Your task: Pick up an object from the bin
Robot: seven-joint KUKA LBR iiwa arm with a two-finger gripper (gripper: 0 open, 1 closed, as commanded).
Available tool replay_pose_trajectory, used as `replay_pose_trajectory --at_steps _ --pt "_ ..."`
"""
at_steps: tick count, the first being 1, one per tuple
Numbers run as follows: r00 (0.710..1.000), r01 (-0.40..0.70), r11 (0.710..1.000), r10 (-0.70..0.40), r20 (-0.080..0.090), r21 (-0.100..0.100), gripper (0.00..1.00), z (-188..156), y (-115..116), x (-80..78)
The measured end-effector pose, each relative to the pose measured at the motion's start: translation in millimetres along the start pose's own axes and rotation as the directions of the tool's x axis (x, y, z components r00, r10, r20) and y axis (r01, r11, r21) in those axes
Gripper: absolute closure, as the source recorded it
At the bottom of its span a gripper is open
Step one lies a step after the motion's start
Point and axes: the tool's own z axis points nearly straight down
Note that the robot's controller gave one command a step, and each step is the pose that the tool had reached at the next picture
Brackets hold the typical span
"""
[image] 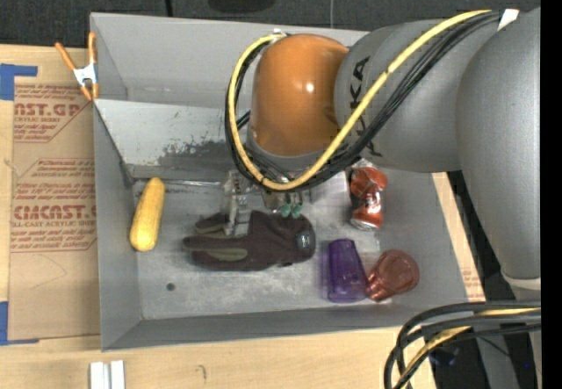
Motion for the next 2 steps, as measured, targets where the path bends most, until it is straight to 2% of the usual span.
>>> replay_pose_trajectory --at_steps 1,2 --pt "1.0 -0.008 1.0 0.008 0.008 0.0 0.0 -56.7 -7.4 -18.2" --pt "1.0 -0.008 1.0 0.008 0.001 0.0 0.0 -53.2 -7.3 -16.6"
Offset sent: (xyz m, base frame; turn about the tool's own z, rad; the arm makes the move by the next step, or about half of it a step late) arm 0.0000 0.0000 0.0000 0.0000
